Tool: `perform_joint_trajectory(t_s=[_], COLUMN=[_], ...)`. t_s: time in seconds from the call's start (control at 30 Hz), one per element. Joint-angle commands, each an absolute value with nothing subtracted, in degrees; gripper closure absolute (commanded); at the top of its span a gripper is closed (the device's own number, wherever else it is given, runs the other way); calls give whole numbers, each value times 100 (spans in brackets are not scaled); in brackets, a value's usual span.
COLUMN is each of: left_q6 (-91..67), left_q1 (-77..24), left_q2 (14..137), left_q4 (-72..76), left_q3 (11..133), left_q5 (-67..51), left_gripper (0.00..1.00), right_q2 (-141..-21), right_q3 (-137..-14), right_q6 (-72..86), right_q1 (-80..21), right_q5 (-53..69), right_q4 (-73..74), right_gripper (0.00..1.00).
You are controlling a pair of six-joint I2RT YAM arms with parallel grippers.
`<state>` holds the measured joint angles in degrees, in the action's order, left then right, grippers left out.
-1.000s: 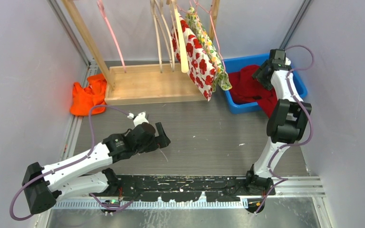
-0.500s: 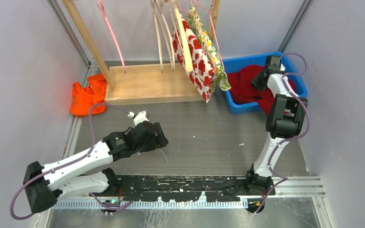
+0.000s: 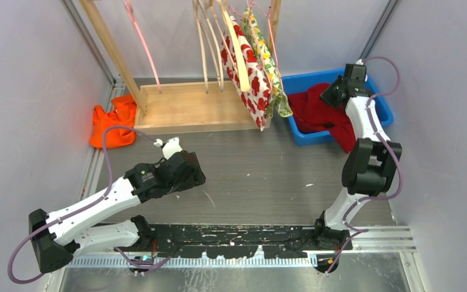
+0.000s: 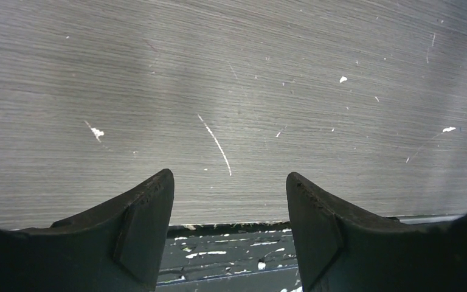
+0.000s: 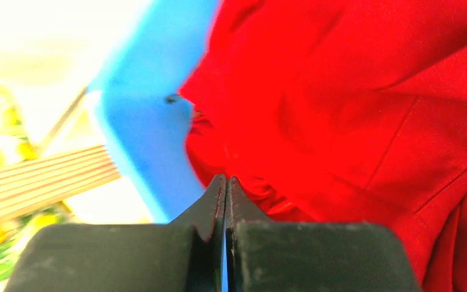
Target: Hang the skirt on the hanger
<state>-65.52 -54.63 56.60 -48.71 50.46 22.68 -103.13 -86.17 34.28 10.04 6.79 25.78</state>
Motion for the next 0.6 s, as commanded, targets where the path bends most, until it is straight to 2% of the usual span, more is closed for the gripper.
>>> perform_joint_trajectory(t_s=[0.0,0.27,0.57], left_q6=[-6671,-6452,-6419], left_q1=[-5442,-5443,-5442], left_q2=[5514,5866,5856], left_q4=[-5096,-4881,-4748], left_q3=[5198,5272,5228], left_q5=[2617,2566,2508], left_gripper=[32,32,32], right_q2=[-9330,-8211,-7878], right_q3=[-9037,-8956,-9319], right_q6=[3231,2955,2675], right_q1=[960,959,962], right_q5=[827,835,958], right_q4=[2610,2729,3077], right_gripper=[99,99,99])
